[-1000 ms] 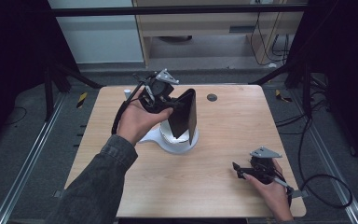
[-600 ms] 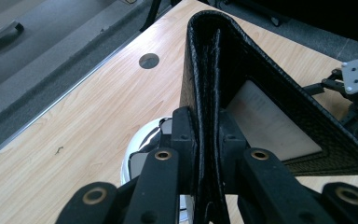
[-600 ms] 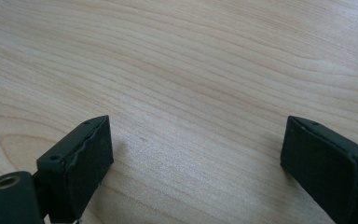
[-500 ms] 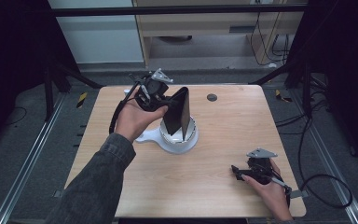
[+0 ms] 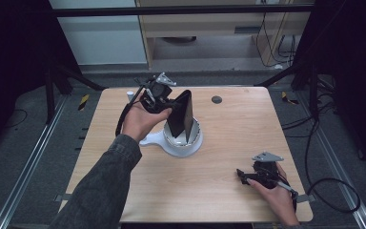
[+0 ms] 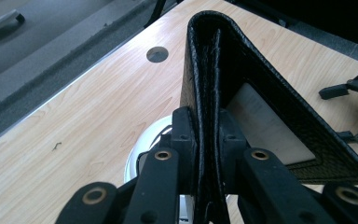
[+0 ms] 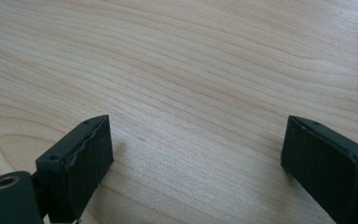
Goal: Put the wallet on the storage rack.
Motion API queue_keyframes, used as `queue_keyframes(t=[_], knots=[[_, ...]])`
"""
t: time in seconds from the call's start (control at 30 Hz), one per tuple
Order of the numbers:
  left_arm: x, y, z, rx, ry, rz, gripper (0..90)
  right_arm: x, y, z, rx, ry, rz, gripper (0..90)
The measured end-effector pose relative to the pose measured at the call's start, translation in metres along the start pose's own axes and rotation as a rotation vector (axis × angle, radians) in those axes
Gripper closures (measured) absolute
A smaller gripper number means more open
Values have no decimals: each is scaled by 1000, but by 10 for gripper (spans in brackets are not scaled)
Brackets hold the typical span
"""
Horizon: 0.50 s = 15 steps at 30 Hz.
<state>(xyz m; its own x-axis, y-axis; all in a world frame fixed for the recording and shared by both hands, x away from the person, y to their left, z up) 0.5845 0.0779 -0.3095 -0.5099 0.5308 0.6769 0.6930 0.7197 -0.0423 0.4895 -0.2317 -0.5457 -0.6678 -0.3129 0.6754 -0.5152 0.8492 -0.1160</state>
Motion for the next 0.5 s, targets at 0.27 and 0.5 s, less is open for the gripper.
queue_keyframes(t=[0.27, 0.5], knots=[[-16, 4, 8, 22, 19, 23, 808, 0, 0, 0, 4, -1, 0, 91], [-31, 6, 16, 29, 44, 23, 807, 0, 0, 0, 6, -3, -1, 91]])
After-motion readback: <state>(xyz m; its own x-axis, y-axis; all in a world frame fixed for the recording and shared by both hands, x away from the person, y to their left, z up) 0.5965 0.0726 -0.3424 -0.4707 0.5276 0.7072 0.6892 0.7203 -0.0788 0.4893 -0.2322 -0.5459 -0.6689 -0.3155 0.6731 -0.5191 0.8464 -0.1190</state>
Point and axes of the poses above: each handheld gripper's, and its own axes: x roughly backward along the jaws, z roughly out of its underside, y roughly to its left, the point moved 5 cm from there along -x, roughly forward along the jaws, and after that the axes turned 9 degrees about x, right-handed, at the moved point
